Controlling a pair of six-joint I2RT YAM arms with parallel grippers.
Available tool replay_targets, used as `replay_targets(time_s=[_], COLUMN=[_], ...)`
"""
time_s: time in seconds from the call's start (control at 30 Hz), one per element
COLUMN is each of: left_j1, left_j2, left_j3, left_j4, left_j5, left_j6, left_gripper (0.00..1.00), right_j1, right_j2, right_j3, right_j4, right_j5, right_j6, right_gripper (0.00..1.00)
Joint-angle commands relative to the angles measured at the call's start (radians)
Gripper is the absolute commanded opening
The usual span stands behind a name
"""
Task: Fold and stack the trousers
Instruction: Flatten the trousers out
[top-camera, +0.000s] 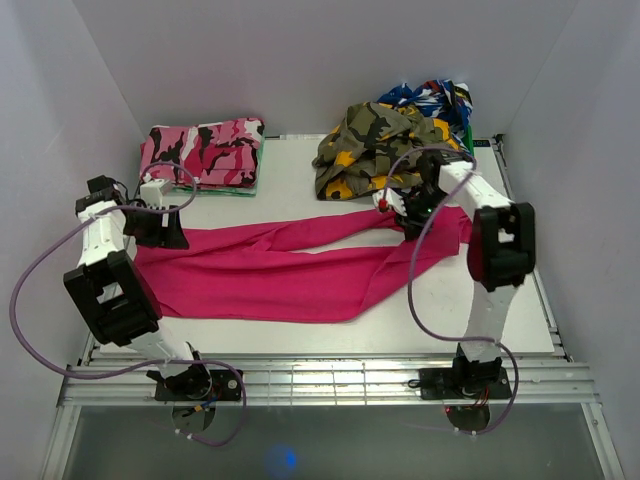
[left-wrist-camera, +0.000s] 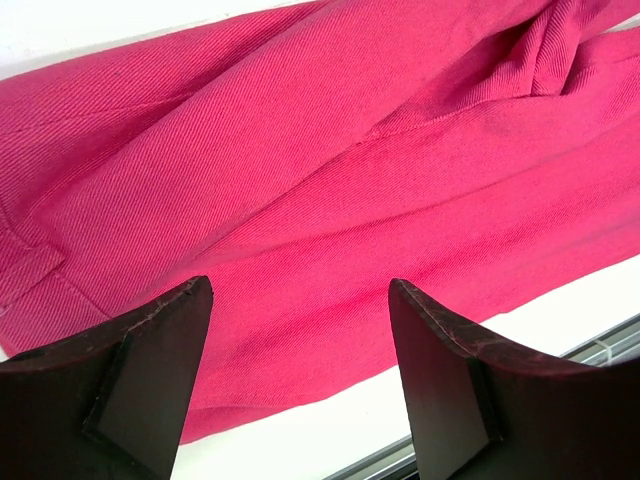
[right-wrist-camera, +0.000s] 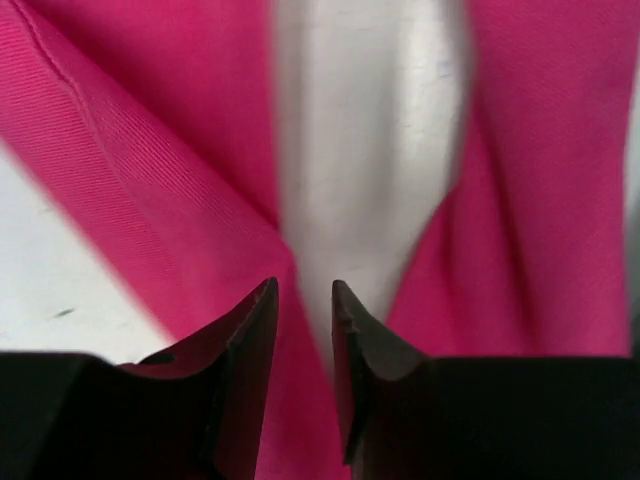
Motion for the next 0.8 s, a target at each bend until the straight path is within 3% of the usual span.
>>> replay_targets(time_s=[0.0, 0.07, 0.2, 0.37, 0.5, 0.63, 0.67, 0.73, 0.77], left_j1=[-0.005, -0.003, -0.005, -0.005, -0.005, -0.003, -0.003, 0.004, 0.009], left_j2=[0.021, 0.024, 0.007, -0.033, -0.051, -0.062, -0.065, -0.065, -0.065], left_j3=[0.047, 0.052, 0.031, -0.05, -0.107, -0.144, -0.147, -0.143, -0.141], left_j4=[-0.009, -0.013, -0.01, 0.033, 0.071, 0.096, 0.099, 0.102, 0.102], left_j5=[0.032, 0.03, 0.021, 0.021, 0.035, 0.038, 0.035, 0.021, 0.018], left_j6=[-0.043, -0.045, -0.022, -0.025, -0.047, -0.068, -0.07, -0.079, -0.082], left_gripper=[0.81, 0.81, 0.81, 0.81, 0.81, 0.81, 0.82, 0.82, 0.83], right_j1=[0.012, 0.003, -0.055, -0.259, -0.447, -0.5, -0.499, -0.497, -0.496], right_j2=[0.215, 0.263, 0.159, -0.031, -0.079, -0.076, -0.073, -0.07, -0.067], right_j3=[0.203, 0.335, 0.338, 0.225, 0.174, 0.096, 0.079, 0.025, 0.009], right_j4=[-0.114, -0.123, -0.091, -0.028, 0.022, 0.11, 0.154, 0.208, 0.229], right_j5=[-0.032, -0.052, -0.093, -0.19, -0.276, -0.284, -0.282, -0.294, -0.302], right_j6=[0.182, 0.28, 0.401, 0.604, 0.797, 0.938, 0.986, 1.04, 1.057], right_gripper=[0.37, 0.5, 0.69, 0.7, 0.68, 0.71, 0.74, 0.92, 0.94])
